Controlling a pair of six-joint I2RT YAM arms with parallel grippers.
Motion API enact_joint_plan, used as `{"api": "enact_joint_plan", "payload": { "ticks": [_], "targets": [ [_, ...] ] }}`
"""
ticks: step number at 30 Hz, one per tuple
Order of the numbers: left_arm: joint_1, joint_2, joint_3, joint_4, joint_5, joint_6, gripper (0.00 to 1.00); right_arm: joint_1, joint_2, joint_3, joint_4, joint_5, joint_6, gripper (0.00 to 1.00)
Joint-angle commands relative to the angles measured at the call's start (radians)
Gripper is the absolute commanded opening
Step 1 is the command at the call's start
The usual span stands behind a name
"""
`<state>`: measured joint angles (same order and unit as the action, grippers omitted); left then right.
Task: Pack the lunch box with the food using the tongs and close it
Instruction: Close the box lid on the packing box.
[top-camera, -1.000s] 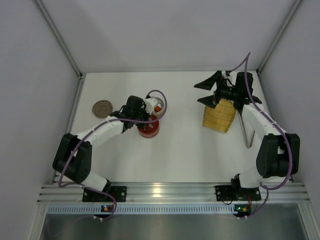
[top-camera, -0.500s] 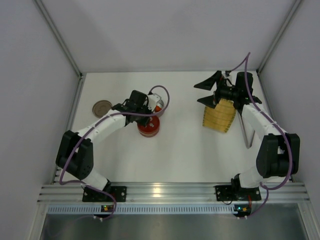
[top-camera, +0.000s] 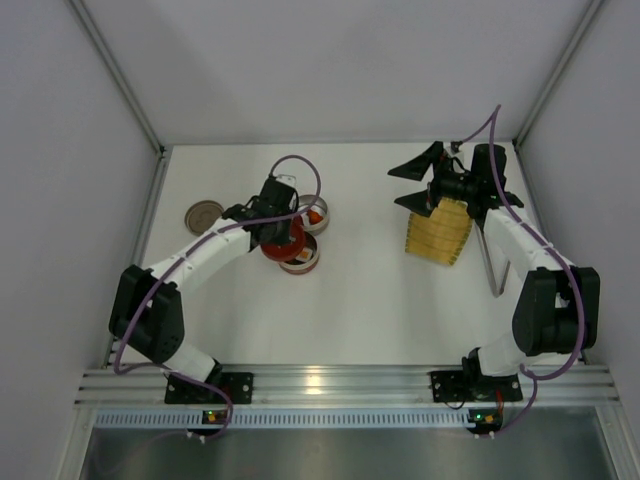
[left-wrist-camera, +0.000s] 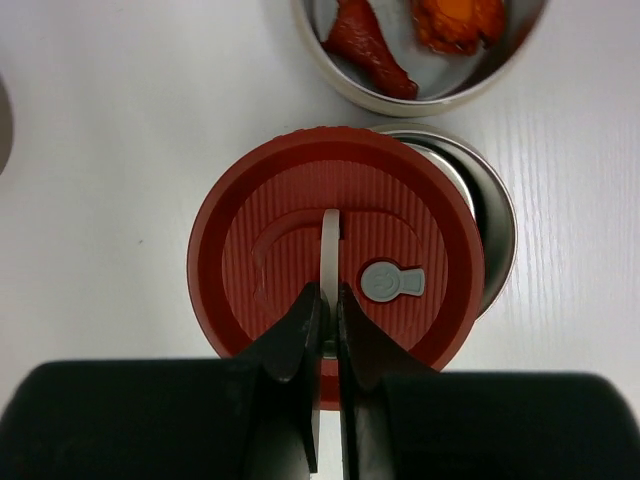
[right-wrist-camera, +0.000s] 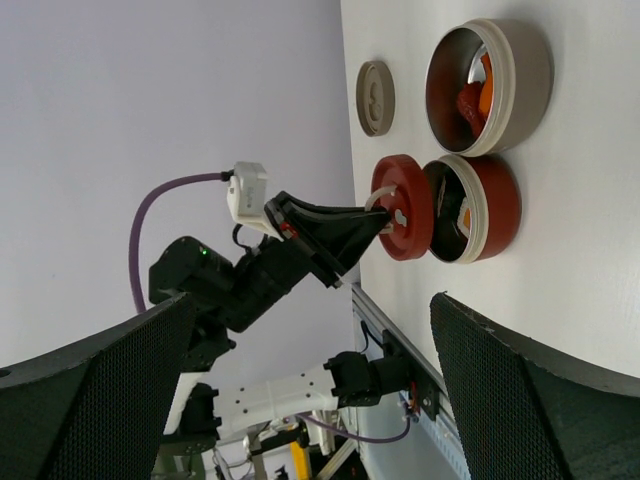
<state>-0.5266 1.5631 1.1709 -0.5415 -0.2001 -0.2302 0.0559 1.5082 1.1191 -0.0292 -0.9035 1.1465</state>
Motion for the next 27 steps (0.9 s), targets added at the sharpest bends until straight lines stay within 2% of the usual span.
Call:
{"api": "enact_joint_plan", "payload": {
  "ticks": [1,8,15,19,27],
  "targets": [
    [-0.021,-0.054,0.059,-0.030,-0.159,-0.181,0.00,-0.018,-0.003,-0.010,0.066,-0.009,-0.005,1.00],
    [-0.041,-0.031,0.078,-0.074,-0.136,-0.274,0.00,-0.018,-0.006,-0.010,0.058,-0.002,-0.010,0.99],
    [-0.067,0.028,0.119,-0.104,-0.139,-0.287,0.00,-0.021,-0.005,-0.012,0.054,0.006,-0.013,0.99],
    [-0.104,0.077,0.157,-0.118,-0.200,-0.270,0.00,-0.021,-0.005,-0.015,0.054,0.005,-0.014,0.99],
    [-0.124,0.135,0.162,-0.115,-0.203,-0.282,0.00,-0.025,-0.013,-0.025,0.054,0.003,-0.011,0.99]
  ]
}}
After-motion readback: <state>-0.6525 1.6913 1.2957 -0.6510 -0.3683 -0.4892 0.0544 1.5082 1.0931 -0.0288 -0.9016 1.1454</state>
